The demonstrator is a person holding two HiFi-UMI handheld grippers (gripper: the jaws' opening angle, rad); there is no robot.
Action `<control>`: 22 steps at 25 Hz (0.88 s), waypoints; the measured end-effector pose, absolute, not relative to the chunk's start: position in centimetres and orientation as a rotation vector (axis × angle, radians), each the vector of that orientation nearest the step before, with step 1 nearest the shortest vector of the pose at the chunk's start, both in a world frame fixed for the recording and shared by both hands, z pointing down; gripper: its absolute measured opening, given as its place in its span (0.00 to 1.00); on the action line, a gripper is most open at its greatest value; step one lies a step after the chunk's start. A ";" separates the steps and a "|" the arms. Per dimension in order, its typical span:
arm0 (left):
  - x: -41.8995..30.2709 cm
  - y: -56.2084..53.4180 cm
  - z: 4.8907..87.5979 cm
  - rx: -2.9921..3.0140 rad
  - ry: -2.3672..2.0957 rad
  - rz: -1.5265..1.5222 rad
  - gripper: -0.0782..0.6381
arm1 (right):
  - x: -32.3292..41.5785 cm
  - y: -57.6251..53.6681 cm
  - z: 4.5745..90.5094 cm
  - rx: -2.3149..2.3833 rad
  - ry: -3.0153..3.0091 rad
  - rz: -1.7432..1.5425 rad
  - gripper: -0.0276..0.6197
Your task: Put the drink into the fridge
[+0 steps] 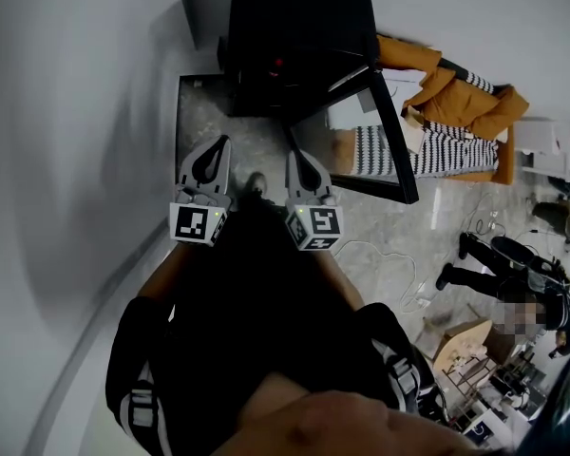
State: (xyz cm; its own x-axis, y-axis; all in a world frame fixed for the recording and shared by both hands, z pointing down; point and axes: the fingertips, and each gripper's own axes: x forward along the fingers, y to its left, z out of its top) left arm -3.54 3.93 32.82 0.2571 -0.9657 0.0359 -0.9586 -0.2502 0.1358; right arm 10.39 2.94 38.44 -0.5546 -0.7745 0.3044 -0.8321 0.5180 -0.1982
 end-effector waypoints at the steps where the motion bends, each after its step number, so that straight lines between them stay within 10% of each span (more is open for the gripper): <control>1: -3.6 4.0 32.8 2.385 -1.839 -0.083 0.12 | 10.4 3.1 38.4 1.382 -2.584 0.484 0.05; 22: -3.6 4.1 32.7 2.412 -1.833 -0.081 0.12 | 10.4 3.4 38.5 1.382 -2.593 0.486 0.04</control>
